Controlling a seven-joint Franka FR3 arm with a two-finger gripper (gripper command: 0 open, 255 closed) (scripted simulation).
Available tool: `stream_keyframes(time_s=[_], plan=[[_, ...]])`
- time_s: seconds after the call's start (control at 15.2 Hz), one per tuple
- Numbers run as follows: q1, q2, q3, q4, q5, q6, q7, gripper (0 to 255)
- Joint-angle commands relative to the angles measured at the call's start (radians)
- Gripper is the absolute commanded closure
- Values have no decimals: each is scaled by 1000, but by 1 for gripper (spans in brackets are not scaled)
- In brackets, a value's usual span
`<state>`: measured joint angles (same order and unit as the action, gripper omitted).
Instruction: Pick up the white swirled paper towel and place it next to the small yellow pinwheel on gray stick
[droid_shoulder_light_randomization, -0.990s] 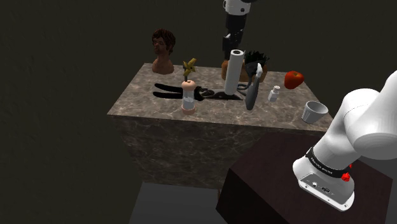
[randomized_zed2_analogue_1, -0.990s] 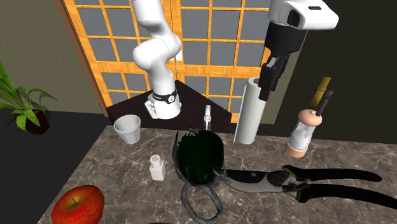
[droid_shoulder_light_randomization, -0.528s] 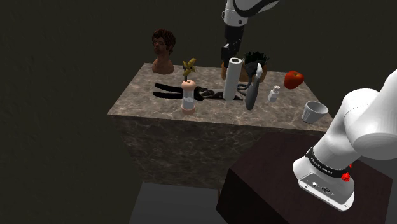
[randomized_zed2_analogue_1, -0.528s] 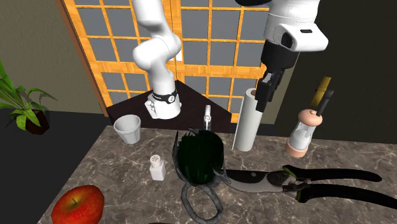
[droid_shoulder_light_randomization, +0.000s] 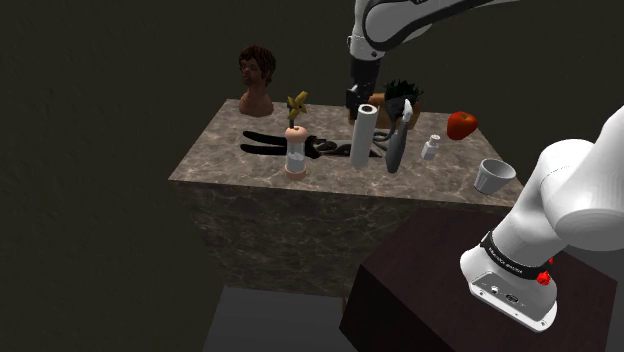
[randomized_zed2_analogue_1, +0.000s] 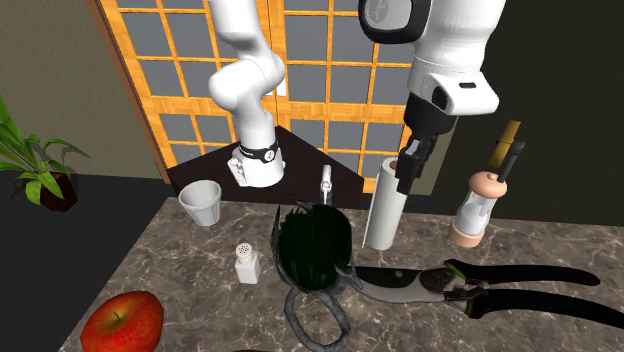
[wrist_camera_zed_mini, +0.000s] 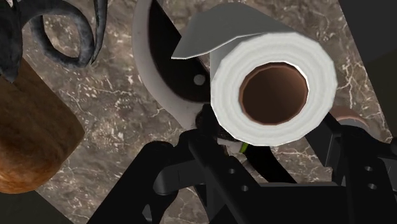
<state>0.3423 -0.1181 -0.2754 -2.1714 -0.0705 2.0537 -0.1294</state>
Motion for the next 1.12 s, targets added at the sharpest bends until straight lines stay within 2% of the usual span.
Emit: stream_keyframes(time_s=[0.0, 0.59, 0.66, 0.99, 1.06], plan=[[0, 13, -1, -15, 3, 28, -1, 255], [0, 18, -2, -22, 4, 40, -2, 255], [0, 18, -2, -22, 4, 40, -2, 0], [0, 18, -2, -22, 4, 40, -2, 0], [1, 5, 0, 0, 1, 6, 0, 0]])
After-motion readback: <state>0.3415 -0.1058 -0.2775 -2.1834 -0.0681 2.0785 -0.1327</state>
